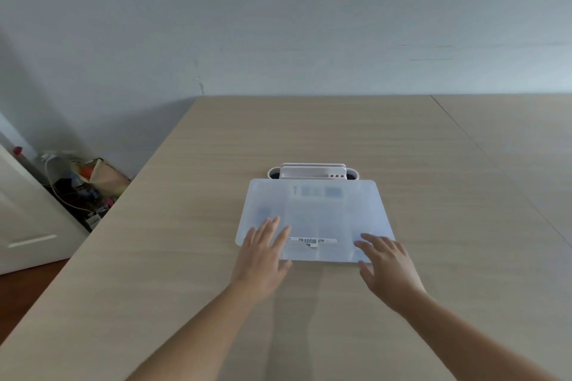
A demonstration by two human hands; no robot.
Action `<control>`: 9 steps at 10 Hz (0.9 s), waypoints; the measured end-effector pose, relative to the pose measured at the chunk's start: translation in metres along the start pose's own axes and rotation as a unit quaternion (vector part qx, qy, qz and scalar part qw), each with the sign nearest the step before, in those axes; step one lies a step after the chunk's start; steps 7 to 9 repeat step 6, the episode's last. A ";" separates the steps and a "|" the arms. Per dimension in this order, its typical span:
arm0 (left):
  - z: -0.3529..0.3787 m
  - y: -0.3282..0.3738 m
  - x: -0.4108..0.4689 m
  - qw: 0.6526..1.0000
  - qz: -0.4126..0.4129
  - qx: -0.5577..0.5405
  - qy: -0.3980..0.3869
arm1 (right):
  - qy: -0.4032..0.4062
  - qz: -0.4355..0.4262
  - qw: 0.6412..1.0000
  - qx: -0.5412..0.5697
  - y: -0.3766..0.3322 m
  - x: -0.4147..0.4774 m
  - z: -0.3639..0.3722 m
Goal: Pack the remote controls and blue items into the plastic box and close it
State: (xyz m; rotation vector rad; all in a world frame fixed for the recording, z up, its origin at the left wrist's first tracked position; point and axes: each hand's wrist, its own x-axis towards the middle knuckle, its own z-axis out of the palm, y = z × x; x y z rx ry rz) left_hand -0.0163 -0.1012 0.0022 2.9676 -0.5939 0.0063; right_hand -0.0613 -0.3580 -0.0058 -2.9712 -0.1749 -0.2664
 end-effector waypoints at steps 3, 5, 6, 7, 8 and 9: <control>0.023 0.024 -0.015 0.989 -0.045 -0.005 -0.138 | -0.107 0.049 0.988 -0.096 -0.036 -0.014 0.021; 0.001 0.022 0.001 0.989 -0.036 -0.012 -0.141 | -0.141 0.016 0.987 -0.072 -0.036 0.006 0.002; -0.015 0.024 0.007 0.989 -0.032 -0.035 -0.137 | -0.171 0.026 0.984 -0.033 -0.035 0.014 -0.014; -0.015 0.024 0.007 0.989 -0.032 -0.035 -0.137 | -0.171 0.026 0.984 -0.033 -0.035 0.014 -0.014; -0.015 0.024 0.007 0.989 -0.032 -0.035 -0.137 | -0.171 0.026 0.984 -0.033 -0.035 0.014 -0.014; -0.015 0.024 0.007 0.989 -0.032 -0.035 -0.137 | -0.171 0.026 0.984 -0.033 -0.035 0.014 -0.014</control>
